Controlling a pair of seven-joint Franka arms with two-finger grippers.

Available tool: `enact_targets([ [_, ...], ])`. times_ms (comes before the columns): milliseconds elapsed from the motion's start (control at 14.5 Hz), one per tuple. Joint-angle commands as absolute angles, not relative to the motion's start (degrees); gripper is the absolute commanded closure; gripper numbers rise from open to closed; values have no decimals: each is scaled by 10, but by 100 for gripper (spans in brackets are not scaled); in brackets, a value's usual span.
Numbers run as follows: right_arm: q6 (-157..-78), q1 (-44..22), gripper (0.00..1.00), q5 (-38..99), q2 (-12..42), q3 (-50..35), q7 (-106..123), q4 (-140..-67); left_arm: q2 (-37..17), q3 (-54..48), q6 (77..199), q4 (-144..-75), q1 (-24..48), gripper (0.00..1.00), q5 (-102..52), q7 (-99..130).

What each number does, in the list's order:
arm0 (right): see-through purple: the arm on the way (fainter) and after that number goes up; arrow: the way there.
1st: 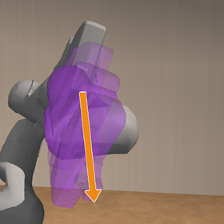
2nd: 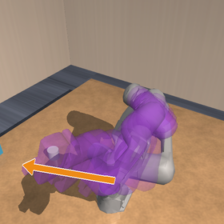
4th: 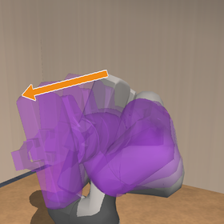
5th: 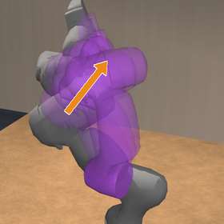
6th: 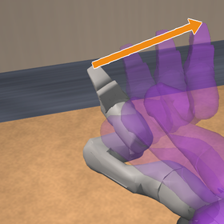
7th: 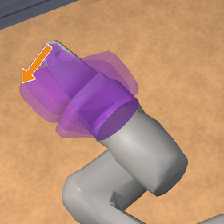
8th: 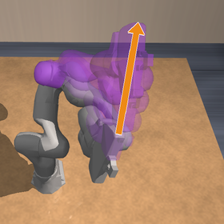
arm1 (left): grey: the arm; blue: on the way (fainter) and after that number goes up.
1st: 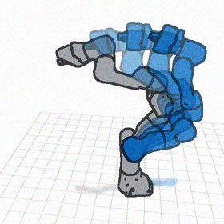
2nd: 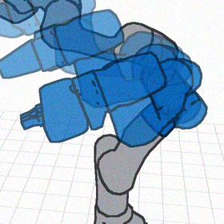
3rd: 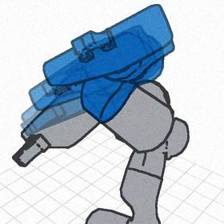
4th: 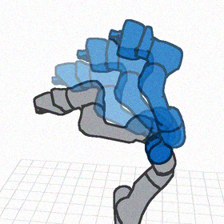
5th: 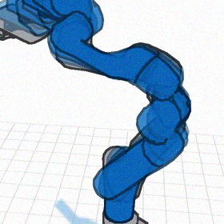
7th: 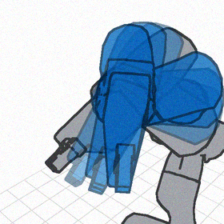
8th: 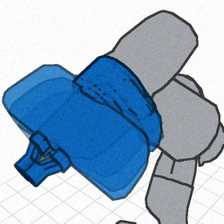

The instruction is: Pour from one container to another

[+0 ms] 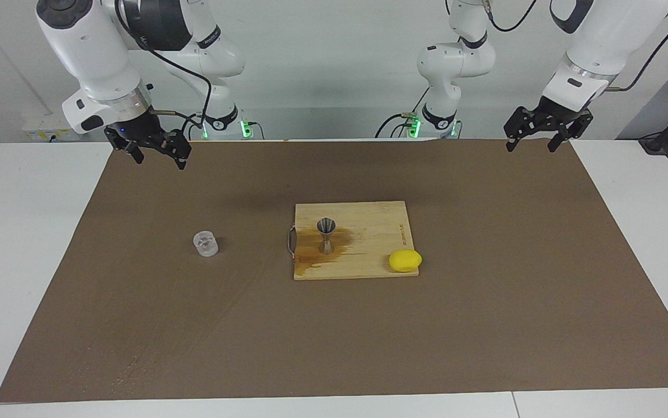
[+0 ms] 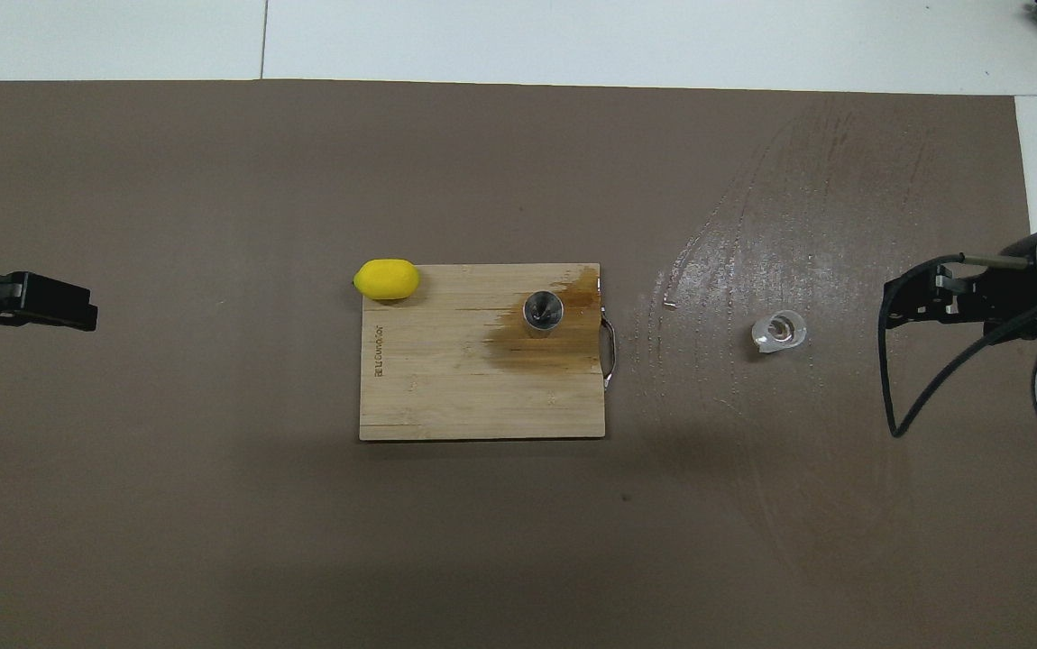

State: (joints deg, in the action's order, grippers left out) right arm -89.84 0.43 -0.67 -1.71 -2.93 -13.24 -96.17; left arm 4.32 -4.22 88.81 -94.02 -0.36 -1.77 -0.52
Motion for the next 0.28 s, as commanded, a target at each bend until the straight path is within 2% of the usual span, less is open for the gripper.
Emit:
enact_targets([
  [0,-905,10,0,-4,-28,-33,-127,-976,54,-44,880,-947,-10,0,-25,-9],
  [206,-906,10,0,-4,-28,-33,-129,-976,55,-44,880,-947,-10,0,-25,-9],
])
